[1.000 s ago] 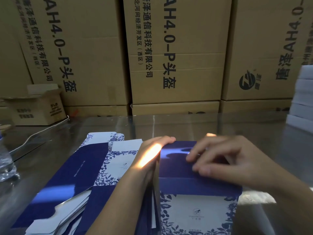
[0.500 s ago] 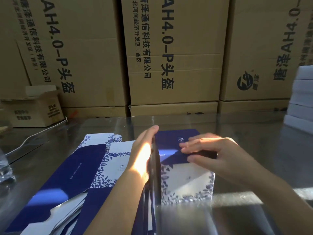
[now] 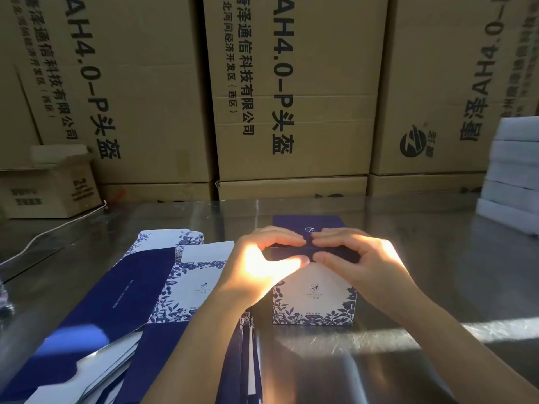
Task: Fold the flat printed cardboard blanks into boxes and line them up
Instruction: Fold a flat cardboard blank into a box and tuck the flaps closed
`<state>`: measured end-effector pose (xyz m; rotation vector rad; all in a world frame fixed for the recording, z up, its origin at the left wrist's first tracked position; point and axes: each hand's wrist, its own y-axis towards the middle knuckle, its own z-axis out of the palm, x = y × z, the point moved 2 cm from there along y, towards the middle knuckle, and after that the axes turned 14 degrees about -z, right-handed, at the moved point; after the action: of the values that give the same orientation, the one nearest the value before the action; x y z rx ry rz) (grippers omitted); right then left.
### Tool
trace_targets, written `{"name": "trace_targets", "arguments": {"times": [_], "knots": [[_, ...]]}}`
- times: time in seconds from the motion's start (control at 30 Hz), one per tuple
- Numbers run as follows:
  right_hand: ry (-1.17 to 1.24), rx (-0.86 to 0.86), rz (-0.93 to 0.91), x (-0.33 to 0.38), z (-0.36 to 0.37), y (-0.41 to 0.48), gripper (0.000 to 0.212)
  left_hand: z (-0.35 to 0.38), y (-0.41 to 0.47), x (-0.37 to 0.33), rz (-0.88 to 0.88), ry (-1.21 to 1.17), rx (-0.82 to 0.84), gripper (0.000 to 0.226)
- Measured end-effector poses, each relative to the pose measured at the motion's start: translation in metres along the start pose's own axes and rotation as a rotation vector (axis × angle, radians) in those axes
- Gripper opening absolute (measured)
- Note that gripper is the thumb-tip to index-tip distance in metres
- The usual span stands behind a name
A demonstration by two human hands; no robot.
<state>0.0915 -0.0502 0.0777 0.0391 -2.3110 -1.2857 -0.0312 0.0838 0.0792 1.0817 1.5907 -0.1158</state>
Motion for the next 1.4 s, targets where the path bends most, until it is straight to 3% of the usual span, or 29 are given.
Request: {"name": "trace_targets", "arguments": {"times": [0.4,0.67,0.77,0.9,1.4], "knots": [[-0.053,-0.101,-0.018,0.004,0.007,0.000,0.017,0.013,-0.002,0.001,0.133,0.021,-0.209,0.017],[0.016,0.038,0.034,-0.003,-0.005,0.001,0.026,0.004,0.001,0.002,0.012,-0.072,-0.070,0.024],[0.072,0.027,0.062,-0.007,-0.010,0.001,0.026,-0.004,0.002,0.005,-0.048,-0.113,-0.089,0.029],[0.080,-0.005,0.042,-0.008,-0.008,0.000,0.024,-0.004,-0.001,0.005,0.007,-0.017,-0.174,0.031],[0.072,0.023,0.047,-0.009,-0.008,0.005,0.026,0.000,0.001,0.007,0.051,-0.046,-0.165,0.028]]}}
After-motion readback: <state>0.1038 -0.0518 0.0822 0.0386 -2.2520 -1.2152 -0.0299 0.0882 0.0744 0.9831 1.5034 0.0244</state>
